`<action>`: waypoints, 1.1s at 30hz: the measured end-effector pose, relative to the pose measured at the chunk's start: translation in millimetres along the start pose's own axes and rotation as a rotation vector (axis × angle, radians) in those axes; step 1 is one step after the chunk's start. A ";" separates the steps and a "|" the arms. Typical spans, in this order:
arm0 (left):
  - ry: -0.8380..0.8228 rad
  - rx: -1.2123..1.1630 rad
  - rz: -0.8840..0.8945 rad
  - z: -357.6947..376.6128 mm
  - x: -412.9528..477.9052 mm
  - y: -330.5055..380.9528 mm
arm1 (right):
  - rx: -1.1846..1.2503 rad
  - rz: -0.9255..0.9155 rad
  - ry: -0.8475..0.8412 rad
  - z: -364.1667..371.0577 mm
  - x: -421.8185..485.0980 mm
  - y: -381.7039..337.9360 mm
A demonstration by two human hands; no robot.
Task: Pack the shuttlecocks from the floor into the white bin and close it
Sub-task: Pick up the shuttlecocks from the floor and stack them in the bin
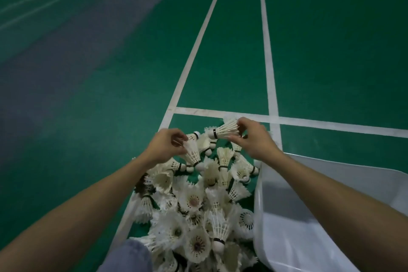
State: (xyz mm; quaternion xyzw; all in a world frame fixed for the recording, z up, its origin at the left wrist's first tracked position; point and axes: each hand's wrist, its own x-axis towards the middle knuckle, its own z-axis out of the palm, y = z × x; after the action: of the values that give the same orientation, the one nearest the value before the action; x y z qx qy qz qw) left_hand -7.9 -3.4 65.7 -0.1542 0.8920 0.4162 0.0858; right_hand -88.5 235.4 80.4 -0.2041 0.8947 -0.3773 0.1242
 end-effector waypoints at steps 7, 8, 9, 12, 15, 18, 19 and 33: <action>0.049 -0.029 0.149 -21.0 -36.4 100.6 | 0.139 -0.001 0.182 -75.7 -52.5 12.4; 0.030 -0.020 0.176 -18.3 -42.9 116.6 | 0.123 -0.010 0.209 -86.4 -60.0 16.3; 0.005 -0.010 0.201 -14.3 -48.8 130.8 | 0.105 -0.018 0.228 -96.2 -67.0 20.6; -0.090 0.052 0.264 3.1 -64.3 165.7 | 0.101 0.009 0.269 -119.9 -86.9 33.3; -0.150 0.126 0.288 25.4 -73.6 184.5 | 0.144 0.093 0.292 -132.3 -103.4 49.6; -0.152 0.165 0.280 46.7 -74.2 188.3 | 0.164 0.139 0.256 -136.4 -115.6 70.6; -0.155 0.170 0.275 53.0 -72.9 187.6 | 0.152 0.144 0.245 -136.0 -118.4 78.4; -0.283 0.111 0.241 79.6 -58.6 159.6 | -0.027 0.188 0.001 -88.3 -133.6 144.7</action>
State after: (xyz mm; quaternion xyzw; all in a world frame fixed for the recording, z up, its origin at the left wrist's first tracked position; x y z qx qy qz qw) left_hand -6.3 166.4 145.6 0.0186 0.9047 0.3911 0.1682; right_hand -42.7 443.3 44.9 -0.1205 0.9150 -0.3520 0.1559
